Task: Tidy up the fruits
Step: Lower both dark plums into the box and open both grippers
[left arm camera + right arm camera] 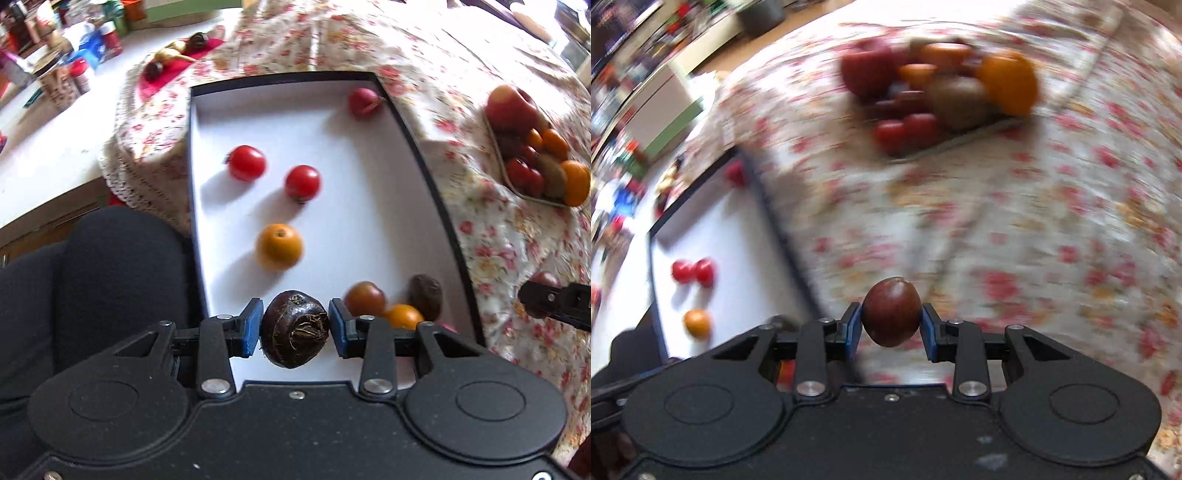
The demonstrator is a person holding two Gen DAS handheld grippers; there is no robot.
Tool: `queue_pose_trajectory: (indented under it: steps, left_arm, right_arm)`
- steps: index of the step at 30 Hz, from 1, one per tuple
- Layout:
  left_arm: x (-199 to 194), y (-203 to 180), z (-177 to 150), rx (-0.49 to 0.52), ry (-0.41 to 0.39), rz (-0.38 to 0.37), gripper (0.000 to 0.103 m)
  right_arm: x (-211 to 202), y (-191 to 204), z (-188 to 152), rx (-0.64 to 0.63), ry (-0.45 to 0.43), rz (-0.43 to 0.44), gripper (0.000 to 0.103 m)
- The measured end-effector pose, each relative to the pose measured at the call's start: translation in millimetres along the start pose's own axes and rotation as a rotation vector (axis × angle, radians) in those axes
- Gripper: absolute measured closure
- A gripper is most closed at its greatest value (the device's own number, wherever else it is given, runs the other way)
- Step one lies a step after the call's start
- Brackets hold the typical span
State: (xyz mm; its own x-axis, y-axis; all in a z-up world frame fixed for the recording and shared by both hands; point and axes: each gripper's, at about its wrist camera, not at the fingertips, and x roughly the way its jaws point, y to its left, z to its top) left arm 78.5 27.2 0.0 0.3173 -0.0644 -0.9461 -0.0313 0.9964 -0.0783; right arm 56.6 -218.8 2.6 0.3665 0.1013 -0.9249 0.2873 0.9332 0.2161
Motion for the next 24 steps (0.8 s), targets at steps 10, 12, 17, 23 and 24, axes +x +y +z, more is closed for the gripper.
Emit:
queue_pose_trajectory:
  steps: [10,12,17,23,24]
  left_arm:
    - [6.4,26.0,-0.6,-0.102,-0.004,-0.09,0.056]
    - [7.1,25.9,-0.6,-0.105,-0.002,-0.096,0.056]
    - [6.5,25.8,-3.2,-0.111,-0.014,-0.087,0.058]
    - [4.3,24.0,-3.7,-0.098,-0.027,-0.081,0.058]
    - [3.6,23.5,-4.0,-0.096,-0.033,-0.077,0.058]
  right_arm:
    - [23.5,101.8,18.7,-0.191,0.031,0.017,0.069]
    - [29.7,114.1,23.3,-0.21,0.035,0.003,0.069]
    - [38.3,129.4,25.0,-0.24,0.044,-0.016,0.069]
    - [50.2,135.4,25.1,-0.251,0.064,-0.033,0.069]
    - [51.8,135.6,25.2,-0.253,0.066,-0.037,0.069]
